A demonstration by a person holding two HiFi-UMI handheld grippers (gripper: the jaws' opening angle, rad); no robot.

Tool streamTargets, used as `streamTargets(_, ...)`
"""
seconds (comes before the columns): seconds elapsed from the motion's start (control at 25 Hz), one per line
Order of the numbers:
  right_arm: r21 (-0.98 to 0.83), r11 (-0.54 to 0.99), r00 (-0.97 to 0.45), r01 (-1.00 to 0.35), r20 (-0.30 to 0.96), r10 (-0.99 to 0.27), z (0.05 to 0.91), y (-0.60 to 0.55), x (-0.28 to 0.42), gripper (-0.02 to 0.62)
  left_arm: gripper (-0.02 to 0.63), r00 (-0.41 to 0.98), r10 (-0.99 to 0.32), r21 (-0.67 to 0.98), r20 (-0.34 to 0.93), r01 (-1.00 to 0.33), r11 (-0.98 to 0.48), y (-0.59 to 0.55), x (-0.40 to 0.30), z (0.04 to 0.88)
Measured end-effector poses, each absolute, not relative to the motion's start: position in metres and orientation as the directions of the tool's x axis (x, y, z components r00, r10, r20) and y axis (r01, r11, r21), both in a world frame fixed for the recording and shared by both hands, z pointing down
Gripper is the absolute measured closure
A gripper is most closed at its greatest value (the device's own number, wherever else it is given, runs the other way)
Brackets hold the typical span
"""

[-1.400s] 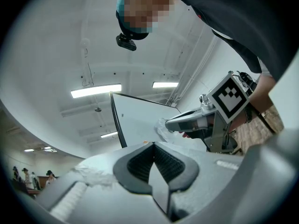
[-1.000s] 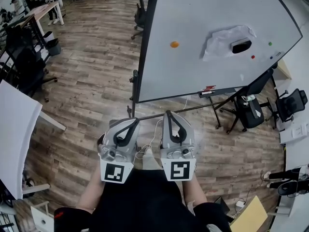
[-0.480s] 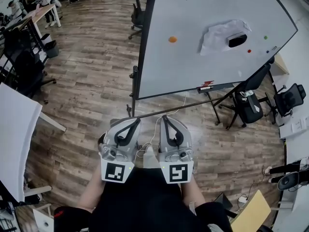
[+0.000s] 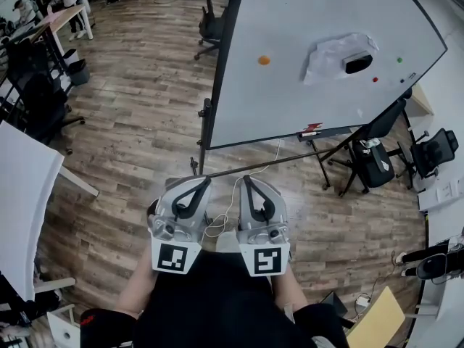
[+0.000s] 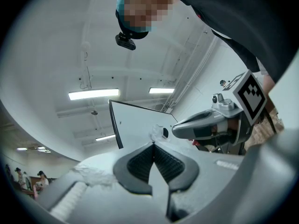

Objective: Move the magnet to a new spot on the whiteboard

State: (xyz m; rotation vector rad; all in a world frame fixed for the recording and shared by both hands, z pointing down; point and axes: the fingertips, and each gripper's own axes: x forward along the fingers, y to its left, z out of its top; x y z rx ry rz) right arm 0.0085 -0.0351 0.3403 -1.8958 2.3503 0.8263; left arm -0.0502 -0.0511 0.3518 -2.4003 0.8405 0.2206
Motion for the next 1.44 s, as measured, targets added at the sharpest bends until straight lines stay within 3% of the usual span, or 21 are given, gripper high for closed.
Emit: streamTargets(1.44, 0.434, 0.108, -0.269, -0.894, -0.329, -0.905, 0.341, -0.035, 0.016, 0.597, 0.604, 0.785, -0.524, -0.461, -0.330, -0.619, -0.636, -0.055, -0.046, 0.357)
